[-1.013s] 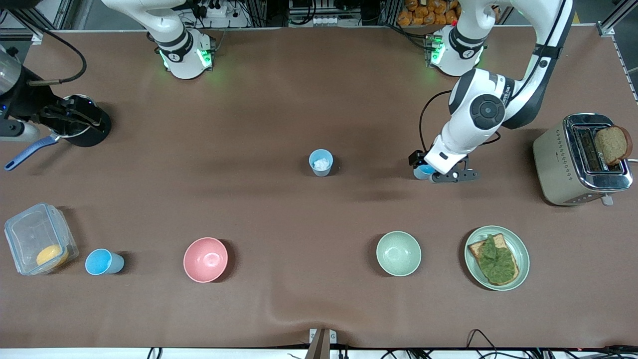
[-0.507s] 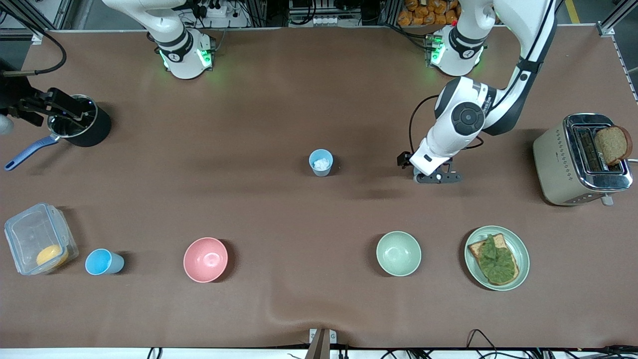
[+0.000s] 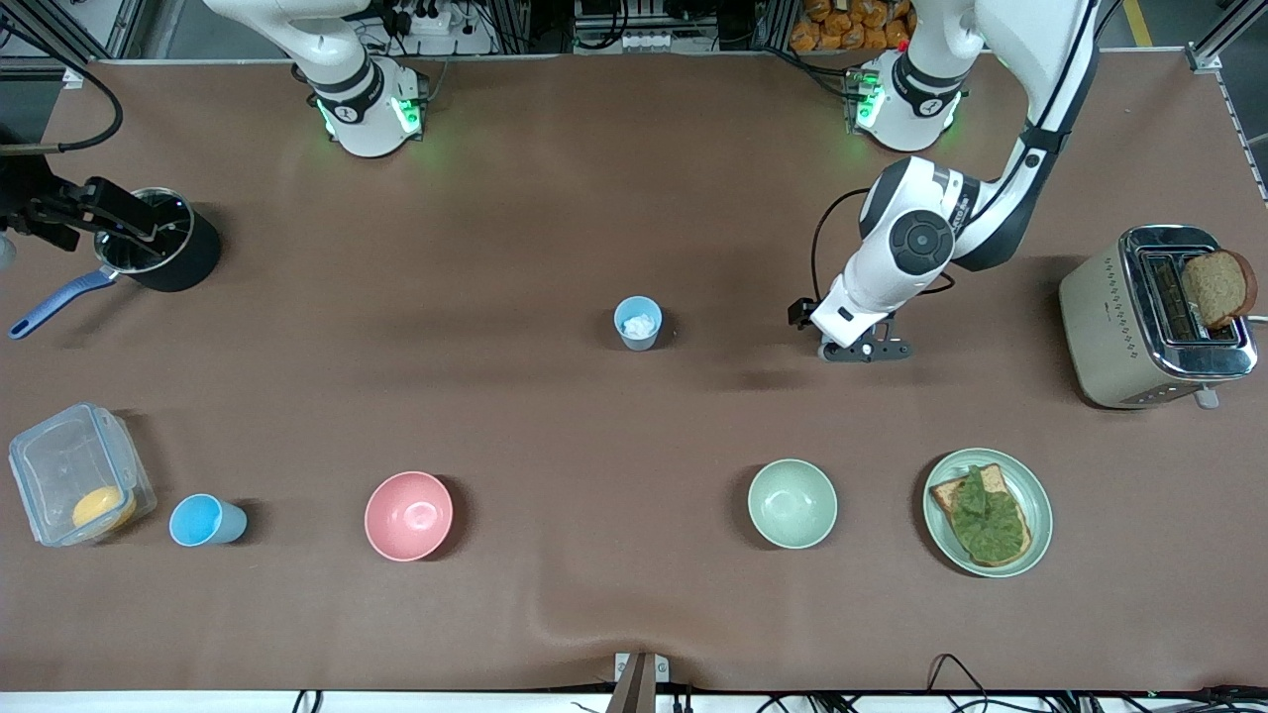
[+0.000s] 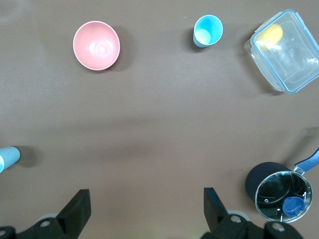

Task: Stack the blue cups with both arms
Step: 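Grasp the empty blue cup with the left gripper while the right retracts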

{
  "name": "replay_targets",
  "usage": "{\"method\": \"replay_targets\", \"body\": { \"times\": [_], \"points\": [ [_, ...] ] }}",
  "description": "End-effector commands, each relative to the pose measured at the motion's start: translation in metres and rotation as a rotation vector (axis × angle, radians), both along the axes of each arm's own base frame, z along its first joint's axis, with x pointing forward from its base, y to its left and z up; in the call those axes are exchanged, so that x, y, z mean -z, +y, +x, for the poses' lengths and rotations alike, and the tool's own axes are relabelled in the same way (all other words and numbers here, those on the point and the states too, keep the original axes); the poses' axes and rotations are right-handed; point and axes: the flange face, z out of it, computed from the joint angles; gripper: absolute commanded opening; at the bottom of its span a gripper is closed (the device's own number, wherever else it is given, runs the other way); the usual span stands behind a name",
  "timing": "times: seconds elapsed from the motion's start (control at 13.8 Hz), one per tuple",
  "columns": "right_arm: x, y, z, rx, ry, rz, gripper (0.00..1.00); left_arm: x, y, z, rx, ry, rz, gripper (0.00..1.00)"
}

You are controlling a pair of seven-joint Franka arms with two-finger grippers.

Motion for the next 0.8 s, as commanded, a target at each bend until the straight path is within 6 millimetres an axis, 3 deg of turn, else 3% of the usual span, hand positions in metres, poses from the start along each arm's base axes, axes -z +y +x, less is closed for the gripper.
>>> {"method": "replay_targets", "body": {
  "times": [0.0, 0.14, 0.36, 0.43, 0.72],
  "points": [
    [-0.004, -0.003, 0.002, -0.006, 0.004, 0.005, 1.00, 0.002, 0.002, -0.007, 0.000, 0.002, 0.002, 0.85],
    [-0.004, -0.003, 0.002, -0.004, 0.004, 0.005, 1.00, 0.004, 0.002, -0.010, 0.005, 0.008, 0.004, 0.64],
    [-0.004, -0.004, 0.002, -0.004, 0.004, 0.005, 1.00, 0.007, 0.004, -0.013, 0.016, 0.016, 0.007, 0.47],
    [-0.004, -0.005, 0.002, -0.003, 0.004, 0.005, 1.00, 0.007, 0.003, -0.013, 0.018, 0.014, 0.006, 0.46],
    [-0.005, 0.000, 0.002, -0.011, 0.002, 0.005, 1.00, -0.007, 0.005, -0.008, 0.018, -0.010, 0.001, 0.23]
  ]
}}
